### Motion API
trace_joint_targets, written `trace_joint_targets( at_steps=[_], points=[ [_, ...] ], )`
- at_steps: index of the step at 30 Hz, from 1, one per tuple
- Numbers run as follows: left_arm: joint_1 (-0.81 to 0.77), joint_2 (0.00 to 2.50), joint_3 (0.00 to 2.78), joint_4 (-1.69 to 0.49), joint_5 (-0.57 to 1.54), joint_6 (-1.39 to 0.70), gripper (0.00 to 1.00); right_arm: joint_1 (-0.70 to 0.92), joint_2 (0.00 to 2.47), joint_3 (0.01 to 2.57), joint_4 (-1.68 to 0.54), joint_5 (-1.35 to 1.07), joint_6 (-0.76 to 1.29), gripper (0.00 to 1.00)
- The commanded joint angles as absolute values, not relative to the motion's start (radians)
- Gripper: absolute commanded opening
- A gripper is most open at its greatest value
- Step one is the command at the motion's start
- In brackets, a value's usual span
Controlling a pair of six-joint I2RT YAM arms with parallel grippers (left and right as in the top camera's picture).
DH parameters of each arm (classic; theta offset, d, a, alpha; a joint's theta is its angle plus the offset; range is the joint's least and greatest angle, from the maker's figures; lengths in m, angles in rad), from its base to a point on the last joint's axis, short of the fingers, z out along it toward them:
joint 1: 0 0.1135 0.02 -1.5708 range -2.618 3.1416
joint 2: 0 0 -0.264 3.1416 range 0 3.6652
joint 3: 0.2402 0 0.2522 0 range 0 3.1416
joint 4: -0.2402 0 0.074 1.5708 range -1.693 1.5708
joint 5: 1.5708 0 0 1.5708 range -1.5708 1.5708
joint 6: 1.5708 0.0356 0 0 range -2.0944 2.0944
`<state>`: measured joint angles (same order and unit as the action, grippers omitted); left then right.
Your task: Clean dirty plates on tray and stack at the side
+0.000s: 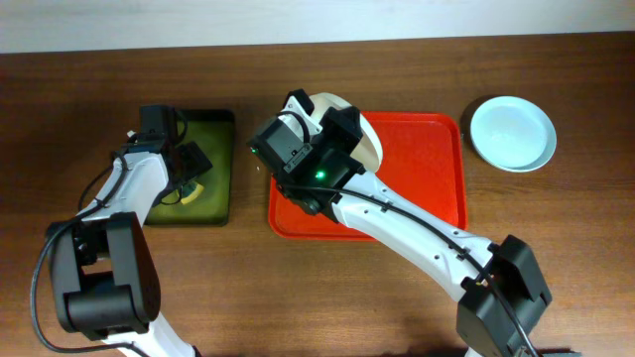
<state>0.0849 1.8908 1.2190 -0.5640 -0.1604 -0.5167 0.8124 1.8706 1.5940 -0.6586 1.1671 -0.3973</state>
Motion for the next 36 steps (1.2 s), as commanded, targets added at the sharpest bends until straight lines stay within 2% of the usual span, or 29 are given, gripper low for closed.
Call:
trace_joint_targets(
  at_steps=[1, 2, 4, 5, 7, 10, 14, 15, 16, 17, 21, 24, 28, 30, 32, 33, 36],
  points=[
    [0.088, 1.895, 1.211, -0.565, -0.153, -0.511, 0.99, 0.803, 1.845, 1.616, -0.613, 1.378, -0.432, 0.04],
    [0.088, 1.895, 1.211, -0.565, -0.152, -0.511, 0.99, 0.803, 1.845, 1.616, -0.611, 1.34, -0.416, 0.04],
    [0.088, 1.895, 1.211, -0.565, -0.146, -0.511, 0.99, 0.79, 1.846, 1.616, -0.703, 0.985, -0.393, 0.04],
    [0.088, 1.895, 1.211, -0.579, -0.062, -0.511, 1.0, 0.756, 1.847, 1.615, -0.777, 0.767, -0.449, 0.04],
    [0.088, 1.895, 1.211, -0.619, -0.021, -0.511, 0.99, 0.664, 1.847, 1.615, -0.788, 0.794, -0.367, 0.04],
    [0.088, 1.891, 1.211, -0.622, -0.005, -0.51, 0.99, 0.43, 1.847, 1.615, -0.798, 0.71, -0.046, 0.04],
    [0.088, 1.767, 1.221, -0.613, 0.065, -0.457, 0.99, -0.03, 1.85, 1.615, -0.793, -0.139, -0.025, 0.04],
    [0.088, 1.727, 1.221, -0.613, 0.065, -0.457, 1.0, -0.104, 1.854, 1.615, -0.789, -0.237, -0.025, 0.04],
    [0.088, 1.67, 1.221, -0.614, 0.065, -0.458, 0.99, -0.251, 1.869, 1.614, -0.786, -0.356, -0.024, 0.04],
    [0.088, 1.615, 1.221, -0.619, 0.065, -0.458, 0.99, -0.369, 1.89, 1.613, -0.785, -0.366, -0.024, 0.04],
    [0.088, 1.595, 1.22, -0.653, 0.068, -0.458, 0.99, -0.6, 1.989, 1.613, -0.736, -0.358, 0.111, 0.04],
    [0.088, 1.595, 1.219, -0.671, 0.067, -0.458, 0.99, -0.649, 2.04, 1.613, -0.683, -0.356, 0.14, 0.04],
    [0.088, 1.595, 1.218, -0.67, 0.068, -0.458, 0.99, -0.622, 2.085, 1.613, -0.637, -0.355, 0.14, 0.04],
    [0.088, 1.595, 1.218, -0.671, 0.068, -0.458, 0.99, -0.603, 2.096, 1.613, -0.63, -0.344, 0.14, 0.38],
    [0.088, 1.595, 1.218, -0.67, 0.067, -0.458, 0.99, -0.587, 2.097, 1.613, -0.637, -0.345, 0.14, 0.38],
    [0.088, 1.595, 1.218, -0.67, 0.068, -0.458, 0.99, -0.582, 2.097, 1.613, -0.658, -0.345, 0.141, 0.61],
    [0.088, 1.595, 1.218, -0.671, 0.067, -0.458, 0.99, -0.582, 2.082, 1.613, -0.731, -0.348, 0.14, 0.63]
  ],
)
